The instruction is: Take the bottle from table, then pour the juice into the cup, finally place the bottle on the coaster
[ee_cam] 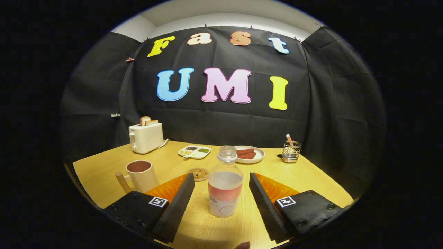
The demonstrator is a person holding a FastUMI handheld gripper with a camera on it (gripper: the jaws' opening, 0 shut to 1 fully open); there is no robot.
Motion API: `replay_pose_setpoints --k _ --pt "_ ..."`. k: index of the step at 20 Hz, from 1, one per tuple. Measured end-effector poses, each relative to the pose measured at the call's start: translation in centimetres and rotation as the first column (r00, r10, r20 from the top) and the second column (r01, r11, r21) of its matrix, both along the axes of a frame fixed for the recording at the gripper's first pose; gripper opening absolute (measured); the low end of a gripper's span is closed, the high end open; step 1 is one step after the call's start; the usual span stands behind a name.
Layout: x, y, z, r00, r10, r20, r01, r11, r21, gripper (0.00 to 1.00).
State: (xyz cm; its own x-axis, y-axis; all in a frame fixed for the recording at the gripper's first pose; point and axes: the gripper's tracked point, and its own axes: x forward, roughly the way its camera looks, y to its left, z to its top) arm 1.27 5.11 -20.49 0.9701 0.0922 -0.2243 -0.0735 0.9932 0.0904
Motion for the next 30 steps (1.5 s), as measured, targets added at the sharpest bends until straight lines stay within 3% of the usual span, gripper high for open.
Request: replay_pose_setpoints --k 9,11,14,19,24,28,30 --pt "3.6 -0.9 -5.5 0.997 -0.065 -0.040 0.066 0.998 0.025 0.97" --pt "3.7 -0.8 -5.7 0.995 -0.076 -0.061 0.078 0.996 0.031 0.82" --pt "4.2 -0.5 -5.5 0.992 -0.068 -0.103 0.070 0.997 0.017 0.76" --pt "5.2 -1.1 -0.5 0.996 -0.077 -0.048 0.067 0.979 -0.193 0.73" --pt "5.8 1.1 3.3 0.999 0.036 0.001 -0.031 0.898 -0.438 0.71" --pt "5.7 3.4 3.7 0.990 0.128 -0.066 -0.142 0.782 -0.607 0.71" --pt "5.3 3.9 4.1 0.988 0.136 -0.074 -0.150 0.718 -0.680 0.71"
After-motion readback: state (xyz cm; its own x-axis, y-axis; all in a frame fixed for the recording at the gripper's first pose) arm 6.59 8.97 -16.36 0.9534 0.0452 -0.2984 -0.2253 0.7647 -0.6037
